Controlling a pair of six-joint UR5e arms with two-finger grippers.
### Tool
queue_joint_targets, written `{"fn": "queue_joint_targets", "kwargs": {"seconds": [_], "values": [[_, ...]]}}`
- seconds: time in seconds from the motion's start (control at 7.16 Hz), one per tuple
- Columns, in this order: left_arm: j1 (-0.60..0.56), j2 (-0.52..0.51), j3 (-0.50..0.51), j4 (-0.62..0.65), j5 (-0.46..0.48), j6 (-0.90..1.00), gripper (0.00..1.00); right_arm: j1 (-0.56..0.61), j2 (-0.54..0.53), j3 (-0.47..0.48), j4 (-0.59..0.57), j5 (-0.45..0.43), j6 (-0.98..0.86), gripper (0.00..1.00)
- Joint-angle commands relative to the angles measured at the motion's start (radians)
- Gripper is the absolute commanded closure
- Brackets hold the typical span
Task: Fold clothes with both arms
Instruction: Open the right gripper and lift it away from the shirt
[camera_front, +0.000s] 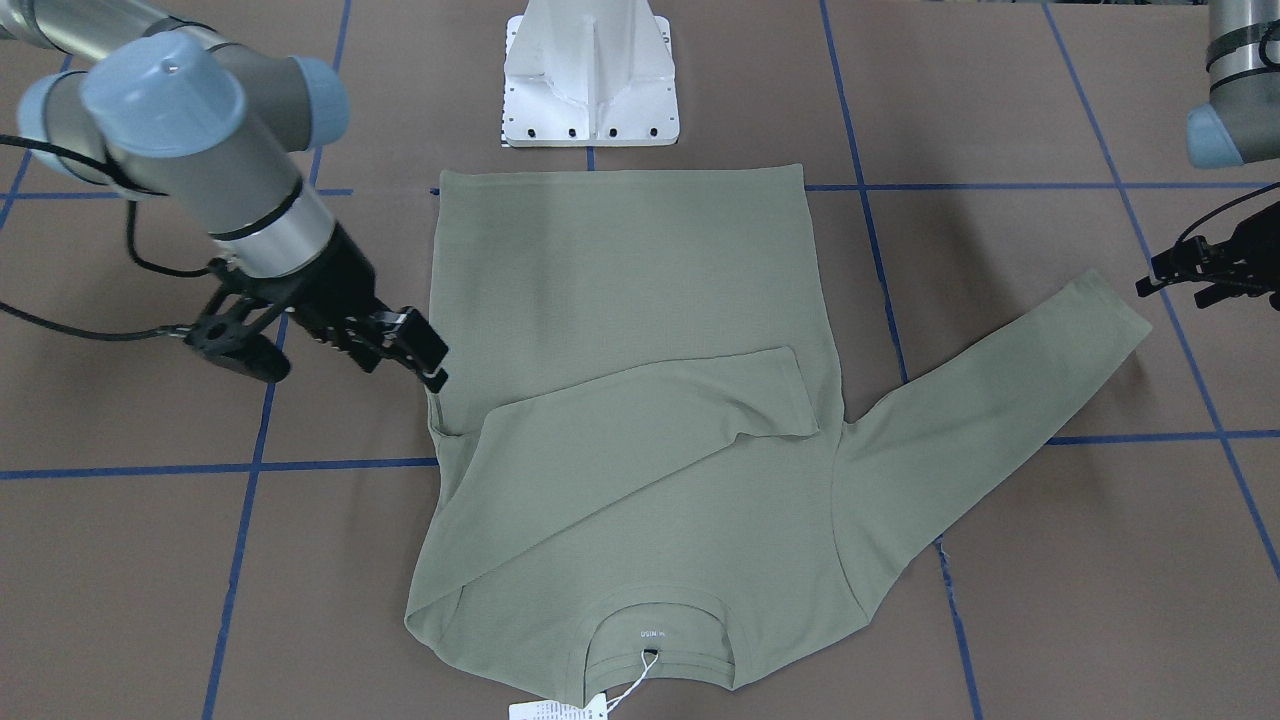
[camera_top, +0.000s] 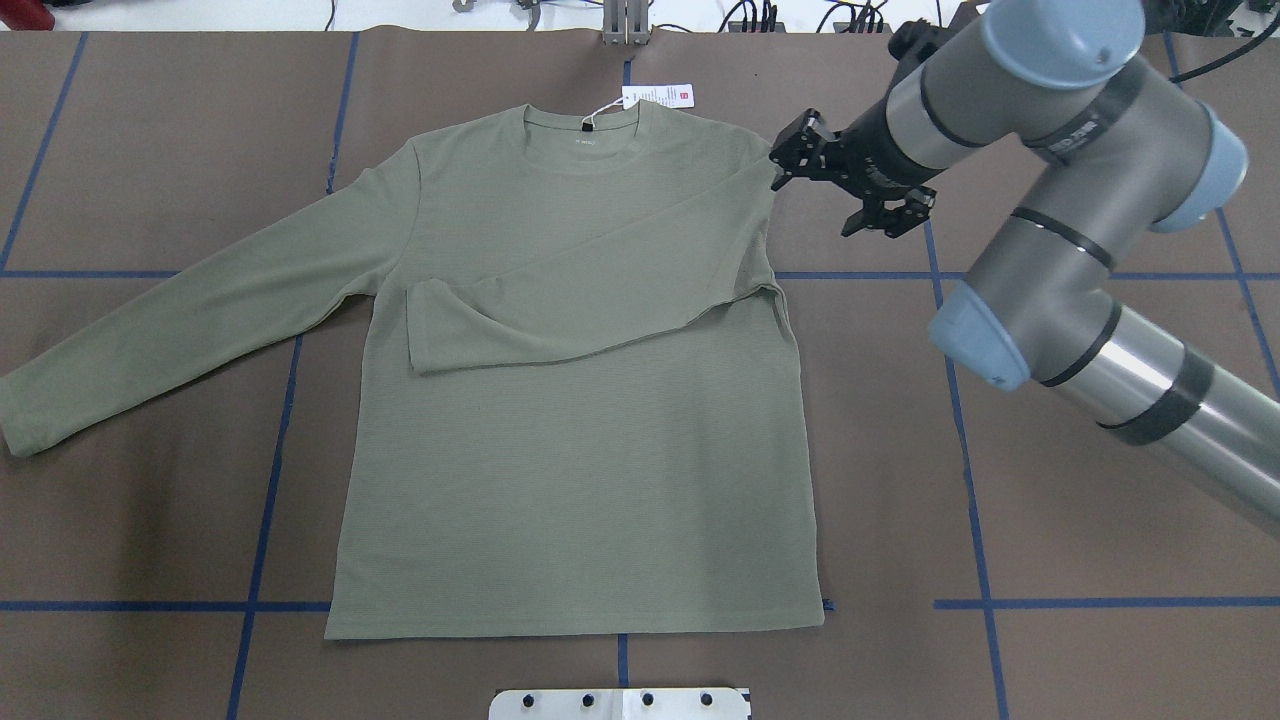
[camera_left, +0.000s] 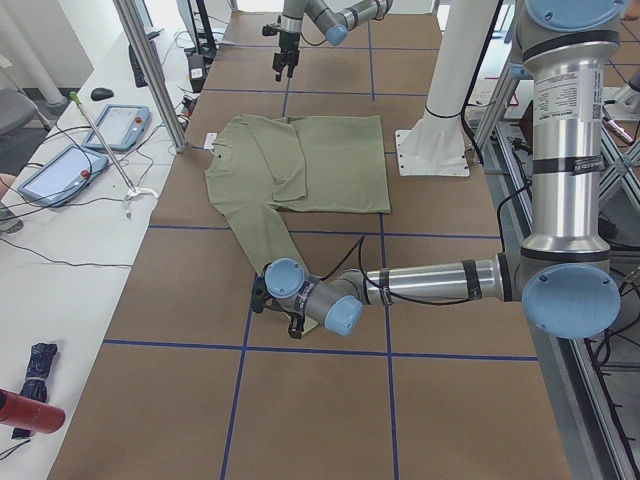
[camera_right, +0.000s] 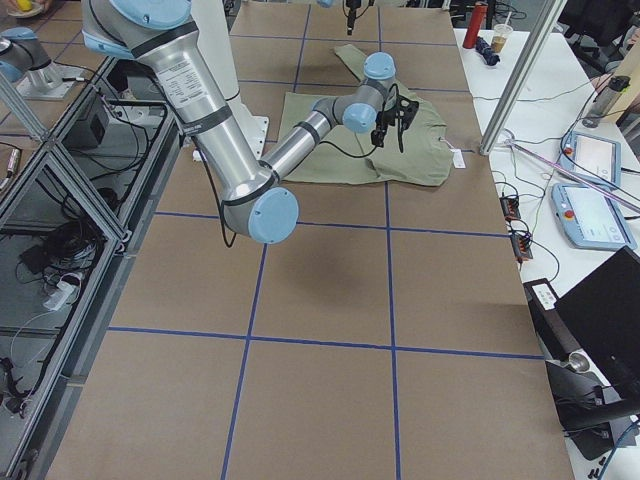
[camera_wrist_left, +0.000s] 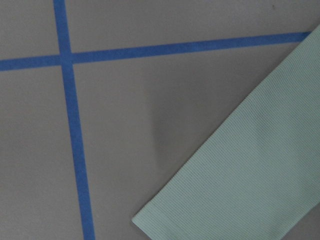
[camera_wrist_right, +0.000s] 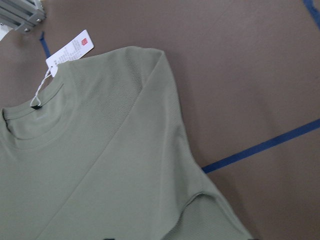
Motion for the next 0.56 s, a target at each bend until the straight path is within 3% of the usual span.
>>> {"fn": "queue_joint_targets", "kwargs": {"seconds": [0.0, 0.42], "values": [[0.002, 0.002, 0.011, 0.000, -0.015, -0.010, 0.02, 0.127, -0.159, 0.046, 0.001, 0.119, -0.227, 0.09], [0.017, -0.044, 0.086, -0.009, 0.076, -0.008, 0.11, 0.136, -0.179, 0.048, 0.006, 0.115, -0.256, 0.08]]}}
